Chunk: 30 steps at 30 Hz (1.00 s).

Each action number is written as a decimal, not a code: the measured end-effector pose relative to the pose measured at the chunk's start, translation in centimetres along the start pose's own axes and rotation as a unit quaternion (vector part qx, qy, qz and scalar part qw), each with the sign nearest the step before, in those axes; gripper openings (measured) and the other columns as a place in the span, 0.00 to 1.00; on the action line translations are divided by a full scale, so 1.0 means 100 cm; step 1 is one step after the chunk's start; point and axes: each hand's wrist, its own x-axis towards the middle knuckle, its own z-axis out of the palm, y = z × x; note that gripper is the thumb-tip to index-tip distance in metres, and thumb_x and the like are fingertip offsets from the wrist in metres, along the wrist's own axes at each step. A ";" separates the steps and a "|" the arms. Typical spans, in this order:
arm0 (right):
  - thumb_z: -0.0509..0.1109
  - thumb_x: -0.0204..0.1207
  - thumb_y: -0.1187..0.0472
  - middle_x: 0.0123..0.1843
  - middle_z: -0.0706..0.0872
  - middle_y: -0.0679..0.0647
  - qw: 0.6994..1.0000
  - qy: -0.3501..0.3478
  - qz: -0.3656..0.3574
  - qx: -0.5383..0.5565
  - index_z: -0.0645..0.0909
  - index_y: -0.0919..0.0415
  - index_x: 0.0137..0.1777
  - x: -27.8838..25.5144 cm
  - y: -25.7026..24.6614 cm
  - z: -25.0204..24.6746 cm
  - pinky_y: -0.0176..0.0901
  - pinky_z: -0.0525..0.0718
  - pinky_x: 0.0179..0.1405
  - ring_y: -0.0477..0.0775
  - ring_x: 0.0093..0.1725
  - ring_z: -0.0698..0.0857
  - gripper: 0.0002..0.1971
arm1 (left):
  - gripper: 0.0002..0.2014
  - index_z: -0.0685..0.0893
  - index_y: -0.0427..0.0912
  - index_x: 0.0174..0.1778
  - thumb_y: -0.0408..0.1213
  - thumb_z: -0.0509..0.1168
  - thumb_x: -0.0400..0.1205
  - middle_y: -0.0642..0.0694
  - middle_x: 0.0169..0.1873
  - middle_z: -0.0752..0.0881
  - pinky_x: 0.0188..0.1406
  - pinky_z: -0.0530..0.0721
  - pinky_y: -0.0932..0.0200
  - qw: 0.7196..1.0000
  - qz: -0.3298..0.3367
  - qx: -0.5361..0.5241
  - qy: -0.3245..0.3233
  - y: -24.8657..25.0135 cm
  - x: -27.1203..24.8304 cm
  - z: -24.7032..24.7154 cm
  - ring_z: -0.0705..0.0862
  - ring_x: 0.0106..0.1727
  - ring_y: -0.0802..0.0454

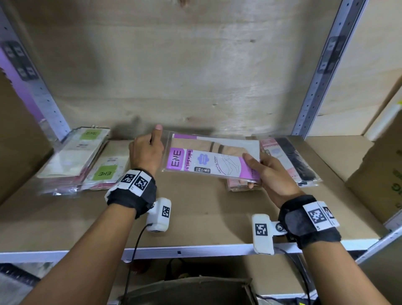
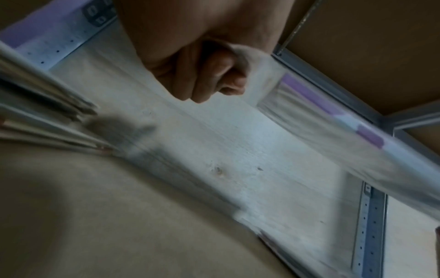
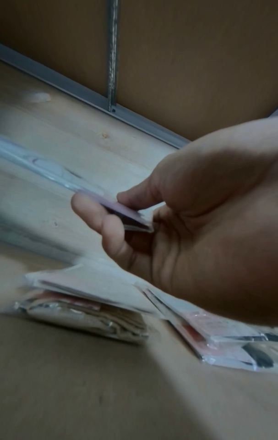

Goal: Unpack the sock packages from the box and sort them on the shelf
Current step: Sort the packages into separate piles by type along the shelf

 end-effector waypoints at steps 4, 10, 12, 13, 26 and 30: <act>0.70 0.82 0.49 0.55 0.93 0.62 1.000 0.006 0.013 -0.008 0.85 0.65 0.60 0.002 0.004 0.003 0.48 0.90 0.34 0.68 0.50 0.92 0.19 | 0.35 0.76 0.44 0.18 0.61 0.51 0.87 0.50 0.20 0.80 0.48 0.75 0.58 0.998 -0.042 -0.041 -0.024 -0.004 0.001 -0.002 0.82 0.33 0.45; 0.70 0.83 0.52 0.59 0.91 0.64 0.997 -0.020 0.042 0.058 0.85 0.67 0.64 0.003 0.007 0.009 0.49 0.92 0.40 0.66 0.53 0.91 0.19 | 0.33 0.72 0.49 0.14 0.64 0.58 0.84 0.55 0.13 0.65 0.28 0.67 0.59 0.946 -0.139 -0.274 -0.099 -0.005 -0.003 -0.008 0.65 0.19 0.54; 0.69 0.83 0.53 0.61 0.90 0.65 0.995 -0.039 0.054 0.077 0.84 0.66 0.66 0.003 0.007 0.010 0.53 0.93 0.45 0.68 0.56 0.90 0.19 | 0.32 0.71 0.50 0.15 0.62 0.59 0.84 0.54 0.15 0.65 0.31 0.69 0.55 0.932 -0.162 -0.307 -0.104 -0.005 -0.005 -0.010 0.67 0.20 0.52; 0.69 0.83 0.54 0.61 0.90 0.67 0.994 -0.046 0.061 0.082 0.84 0.66 0.66 0.002 0.007 0.011 0.54 0.93 0.45 0.70 0.55 0.90 0.19 | 0.32 0.71 0.50 0.16 0.61 0.60 0.85 0.53 0.17 0.66 0.29 0.70 0.56 0.924 -0.174 -0.324 -0.105 -0.005 -0.006 -0.011 0.68 0.19 0.53; 0.69 0.83 0.55 0.57 0.89 0.73 0.991 -0.045 0.076 0.097 0.84 0.68 0.66 0.000 0.008 0.018 0.42 0.88 0.28 0.67 0.41 0.88 0.19 | 0.21 0.79 0.44 0.36 0.55 0.59 0.88 0.50 0.19 0.71 0.10 0.57 0.66 0.805 -0.283 -0.494 -0.166 0.009 -0.018 -0.023 0.68 0.12 0.58; 0.69 0.83 0.55 0.59 0.89 0.70 0.991 -0.037 0.078 0.107 0.83 0.68 0.67 0.000 0.010 0.016 0.41 0.88 0.27 0.65 0.42 0.90 0.19 | 0.25 0.77 0.46 0.27 0.57 0.59 0.87 0.52 0.17 0.71 0.13 0.63 0.63 0.845 -0.263 -0.441 -0.149 0.008 -0.017 -0.021 0.70 0.15 0.55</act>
